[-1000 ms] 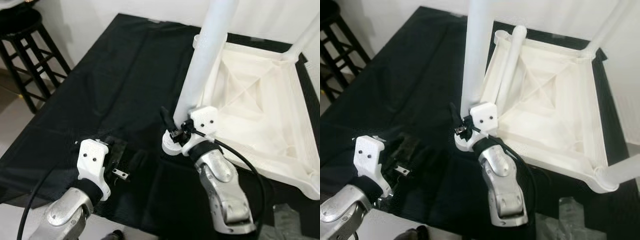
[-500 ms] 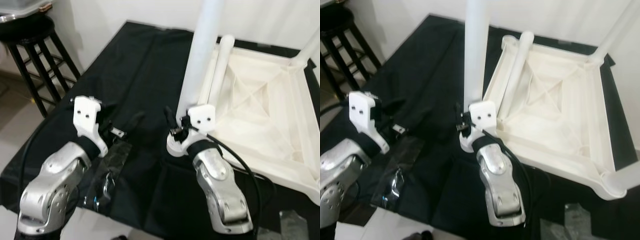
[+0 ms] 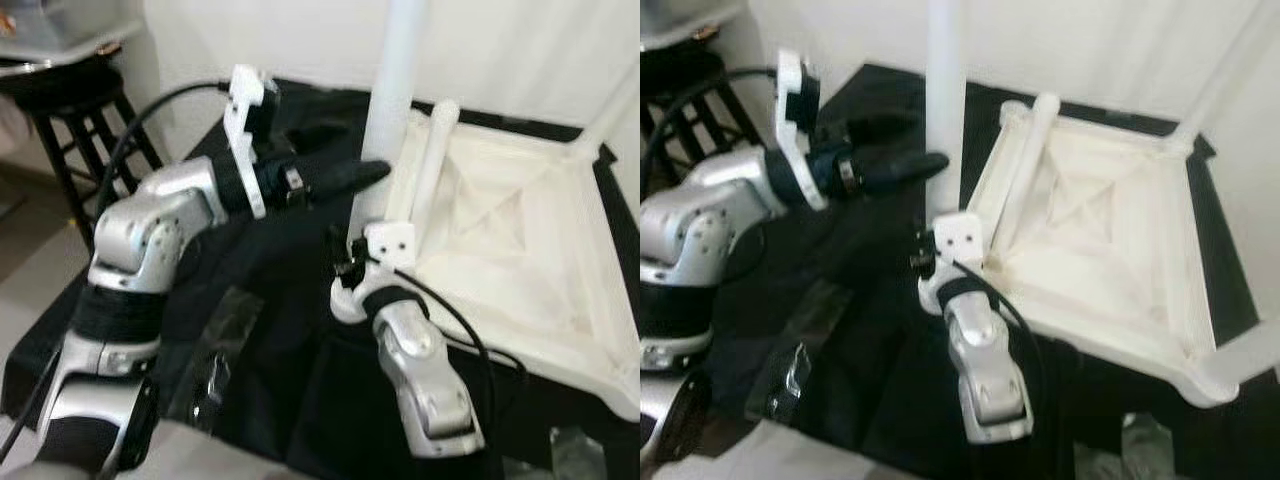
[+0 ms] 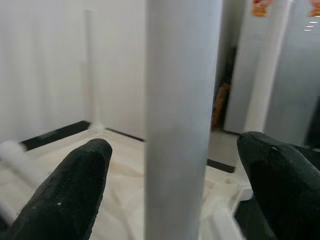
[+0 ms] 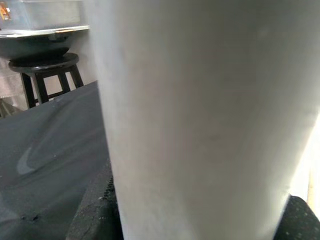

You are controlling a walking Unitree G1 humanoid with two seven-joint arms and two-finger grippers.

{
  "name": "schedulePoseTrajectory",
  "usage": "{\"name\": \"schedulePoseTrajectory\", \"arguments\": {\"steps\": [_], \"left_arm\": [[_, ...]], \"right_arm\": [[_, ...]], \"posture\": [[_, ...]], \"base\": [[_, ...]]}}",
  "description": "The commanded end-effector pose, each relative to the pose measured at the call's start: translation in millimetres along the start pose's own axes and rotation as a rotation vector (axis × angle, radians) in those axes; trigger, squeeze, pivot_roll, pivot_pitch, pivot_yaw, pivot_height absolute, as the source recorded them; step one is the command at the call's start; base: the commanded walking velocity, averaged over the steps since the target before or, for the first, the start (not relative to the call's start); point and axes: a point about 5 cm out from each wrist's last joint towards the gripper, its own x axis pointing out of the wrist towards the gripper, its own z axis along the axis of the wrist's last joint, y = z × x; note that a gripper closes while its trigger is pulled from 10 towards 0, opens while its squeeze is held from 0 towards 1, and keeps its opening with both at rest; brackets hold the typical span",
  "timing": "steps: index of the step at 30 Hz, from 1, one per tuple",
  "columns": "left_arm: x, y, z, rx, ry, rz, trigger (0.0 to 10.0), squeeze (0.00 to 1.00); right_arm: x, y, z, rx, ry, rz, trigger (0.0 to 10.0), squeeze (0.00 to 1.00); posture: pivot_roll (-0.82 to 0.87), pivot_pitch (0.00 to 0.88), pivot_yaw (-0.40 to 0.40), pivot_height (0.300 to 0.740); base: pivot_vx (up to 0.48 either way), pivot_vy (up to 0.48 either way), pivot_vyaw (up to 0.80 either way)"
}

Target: Building children table

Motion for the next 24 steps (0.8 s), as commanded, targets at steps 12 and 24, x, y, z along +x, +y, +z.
{"name": "schedulePoseTrajectory", "arguments": {"steps": [12,24], "left_arm": [[12.9,-3.9,-1,-0.072,0.040,-0.208,0.0,0.00],[8.8,-5.5,-6,-0.068,0.064,-0.291,0.0,0.00]], "right_arm": [[-3.2,22.1,-19,0.075,0.058,0.062,10.0,0.00],[-1.0,9.6,-9,0.073,0.004,0.081,10.0,0.00]], "posture": [[-0.05,0.083,-0.023,0.740],[-0.05,0.075,-0.015,0.740]], "base": [[0.000,0.000,0.00],[0.000,0.000,0.00]]}}
